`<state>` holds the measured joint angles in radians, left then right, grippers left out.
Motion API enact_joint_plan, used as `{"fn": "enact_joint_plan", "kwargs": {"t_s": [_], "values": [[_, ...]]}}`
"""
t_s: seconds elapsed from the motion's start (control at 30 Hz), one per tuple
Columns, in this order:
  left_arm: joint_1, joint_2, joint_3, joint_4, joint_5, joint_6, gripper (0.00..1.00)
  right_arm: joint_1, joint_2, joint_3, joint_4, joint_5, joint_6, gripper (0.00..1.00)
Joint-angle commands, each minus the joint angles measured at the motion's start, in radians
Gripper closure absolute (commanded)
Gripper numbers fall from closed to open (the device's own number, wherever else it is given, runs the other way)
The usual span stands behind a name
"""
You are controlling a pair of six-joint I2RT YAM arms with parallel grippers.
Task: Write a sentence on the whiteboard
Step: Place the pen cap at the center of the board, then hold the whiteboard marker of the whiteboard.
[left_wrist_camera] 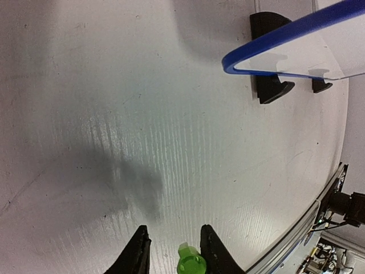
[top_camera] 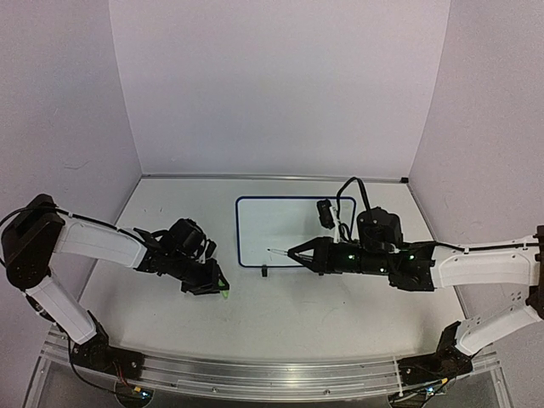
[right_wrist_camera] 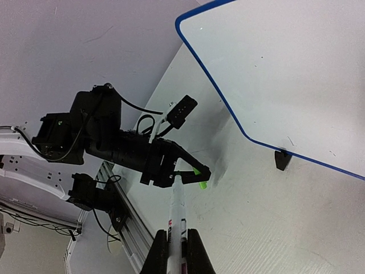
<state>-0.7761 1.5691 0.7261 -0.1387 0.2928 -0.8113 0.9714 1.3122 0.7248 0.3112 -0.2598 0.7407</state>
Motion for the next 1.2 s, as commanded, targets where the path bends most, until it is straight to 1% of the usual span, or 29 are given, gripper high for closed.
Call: {"fn": "enact_joint_plan", "kwargs": {"t_s": [0.0, 0.2, 0.3, 0.5, 0.7, 0.8, 0.93, 1.03, 1.1, 1.17], "values": [[-0.005, 0.003, 0.027, 0.005, 0.000, 0.008, 0.60, 0.000, 0.014, 0.045, 0.002, -0.013, -0.018, 1.00], [-0.005, -0.015, 0.018, 0.000, -0.022, 0.000, 0.38, 0.000, -0.007, 0.035, 0.001, 0.025, -0.026, 1.00], [-0.005, -0.032, 0.004, 0.017, -0.026, -0.012, 0.31, 0.000, -0.020, 0.039, -0.007, 0.031, -0.038, 1.00], [-0.005, -0.093, -0.011, 0.020, -0.051, -0.008, 0.22, 0.001, -0.034, 0.035, -0.018, 0.040, -0.040, 1.00], [0.002, -0.190, -0.007, -0.028, -0.084, 0.066, 0.19, 0.000, -0.076, 0.041, -0.019, 0.042, -0.048, 1.00], [0.043, -0.239, 0.013, -0.050, -0.021, 0.142, 0.19, 0.000, -0.096, 0.044, -0.031, 0.055, -0.053, 1.00], [0.164, -0.259, 0.093, -0.136, 0.132, 0.299, 0.19, 0.000, -0.095, 0.058, -0.037, 0.068, -0.065, 1.00], [0.214, -0.221, 0.223, -0.229, 0.217, 0.471, 0.19, 0.001, -0.077, 0.076, -0.030, 0.077, -0.083, 1.00], [0.220, -0.174, 0.314, -0.277, 0.269, 0.596, 0.21, 0.000, -0.060, 0.086, -0.009, 0.081, -0.091, 1.00], [0.230, -0.121, 0.385, -0.294, 0.318, 0.676, 0.25, -0.006, -0.041, 0.091, 0.025, 0.078, -0.091, 1.00]]}}
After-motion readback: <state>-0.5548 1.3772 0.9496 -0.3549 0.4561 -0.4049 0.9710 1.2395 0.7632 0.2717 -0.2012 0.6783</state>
